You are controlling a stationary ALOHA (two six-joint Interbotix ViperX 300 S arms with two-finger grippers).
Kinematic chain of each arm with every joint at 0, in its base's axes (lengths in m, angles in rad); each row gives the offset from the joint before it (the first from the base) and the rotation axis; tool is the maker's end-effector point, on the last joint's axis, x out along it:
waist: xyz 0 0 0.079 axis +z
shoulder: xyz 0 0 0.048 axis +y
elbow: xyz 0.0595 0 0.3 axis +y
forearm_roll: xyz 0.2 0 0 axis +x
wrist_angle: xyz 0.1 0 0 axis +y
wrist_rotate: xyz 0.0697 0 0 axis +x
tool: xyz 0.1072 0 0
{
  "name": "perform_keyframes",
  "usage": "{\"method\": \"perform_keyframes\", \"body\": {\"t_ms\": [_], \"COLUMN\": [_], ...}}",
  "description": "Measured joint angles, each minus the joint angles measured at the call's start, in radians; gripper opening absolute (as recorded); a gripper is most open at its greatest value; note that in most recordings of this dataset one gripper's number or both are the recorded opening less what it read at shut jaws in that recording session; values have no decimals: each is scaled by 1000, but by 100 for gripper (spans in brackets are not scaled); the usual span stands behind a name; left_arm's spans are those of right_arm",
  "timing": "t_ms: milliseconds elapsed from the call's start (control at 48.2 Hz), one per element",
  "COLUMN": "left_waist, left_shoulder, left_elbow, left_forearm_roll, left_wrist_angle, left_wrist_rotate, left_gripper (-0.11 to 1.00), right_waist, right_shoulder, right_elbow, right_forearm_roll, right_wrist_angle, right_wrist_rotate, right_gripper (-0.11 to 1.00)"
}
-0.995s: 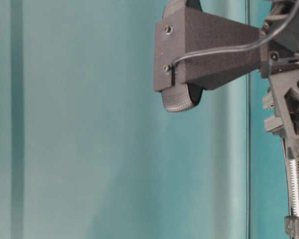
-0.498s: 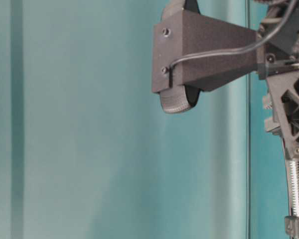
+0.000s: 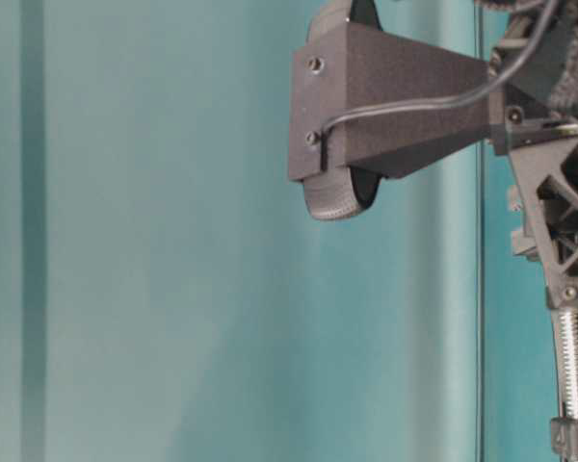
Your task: Insert the USB cable into the fixed female connector.
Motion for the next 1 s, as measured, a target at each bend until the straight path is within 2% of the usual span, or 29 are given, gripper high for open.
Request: {"method": "perform_keyframes", "body": {"t_ms": [539, 850, 995], "left_waist": [0, 0, 2], "left_shoulder": [0, 0, 0], "left_elbow": [0, 0, 0], "left_forearm_roll": [2, 0, 0], "left_wrist_angle": [2, 0, 0], "left_wrist_rotate": [0, 0, 0], "left_gripper": [99, 99, 99], "right_waist": [11, 26, 34], "right_shoulder": [-5, -5, -5], "right_elbow": [-6, -23, -32], "right_forearm_roll": [20, 32, 48], "right_wrist_angle": [11, 11, 9], "right_wrist_rotate": [-8, -89, -100], "right_gripper": [36, 36, 36]}}
